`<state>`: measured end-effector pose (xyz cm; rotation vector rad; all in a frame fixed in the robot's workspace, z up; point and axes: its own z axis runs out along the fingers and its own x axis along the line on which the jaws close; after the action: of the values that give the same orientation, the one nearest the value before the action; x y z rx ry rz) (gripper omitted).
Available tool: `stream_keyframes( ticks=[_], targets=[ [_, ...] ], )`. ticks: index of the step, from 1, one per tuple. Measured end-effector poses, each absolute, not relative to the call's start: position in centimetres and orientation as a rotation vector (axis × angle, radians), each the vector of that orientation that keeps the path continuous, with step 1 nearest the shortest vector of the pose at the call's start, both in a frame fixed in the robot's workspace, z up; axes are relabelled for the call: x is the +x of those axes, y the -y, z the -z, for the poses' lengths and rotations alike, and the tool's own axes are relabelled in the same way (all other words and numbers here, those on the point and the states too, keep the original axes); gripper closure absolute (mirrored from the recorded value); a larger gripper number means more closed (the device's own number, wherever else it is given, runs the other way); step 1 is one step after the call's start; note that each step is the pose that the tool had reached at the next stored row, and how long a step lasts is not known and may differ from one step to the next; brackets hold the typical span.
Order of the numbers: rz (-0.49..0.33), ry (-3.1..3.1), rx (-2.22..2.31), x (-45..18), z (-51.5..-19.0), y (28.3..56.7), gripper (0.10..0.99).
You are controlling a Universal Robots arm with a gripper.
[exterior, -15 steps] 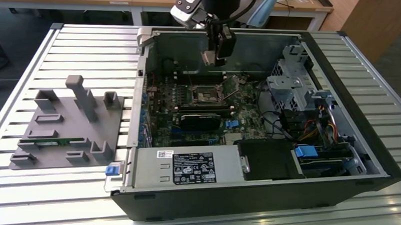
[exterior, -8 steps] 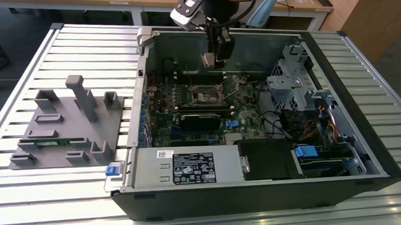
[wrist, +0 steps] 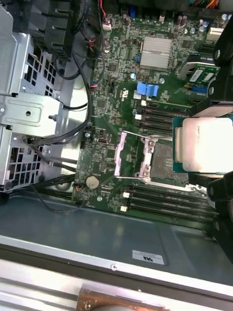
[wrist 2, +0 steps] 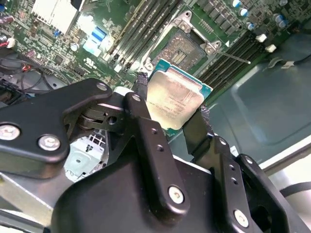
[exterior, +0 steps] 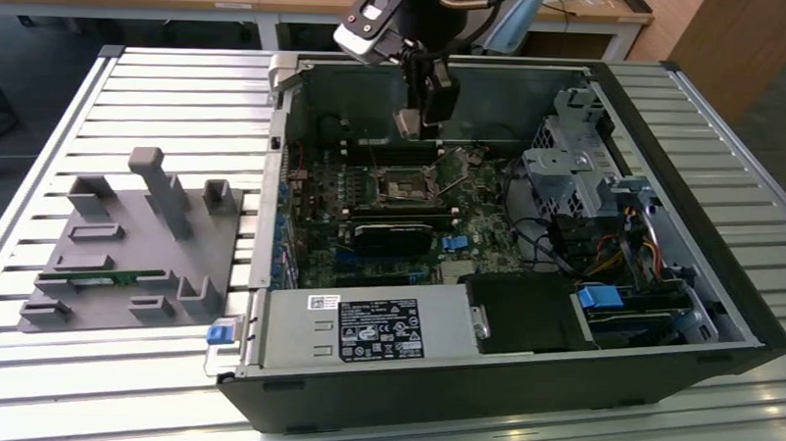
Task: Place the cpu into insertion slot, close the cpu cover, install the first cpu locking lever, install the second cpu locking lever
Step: 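Place the cpu into insertion slot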
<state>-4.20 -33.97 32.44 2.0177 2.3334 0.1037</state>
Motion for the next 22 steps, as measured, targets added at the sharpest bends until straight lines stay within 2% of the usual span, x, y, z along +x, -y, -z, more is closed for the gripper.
stream_keyframes(
  ticks=[22],
  targets=[
    [-0.101, -2.229, 2.13, -4.2, -30.2, 33.9, 0.545]
  ],
)
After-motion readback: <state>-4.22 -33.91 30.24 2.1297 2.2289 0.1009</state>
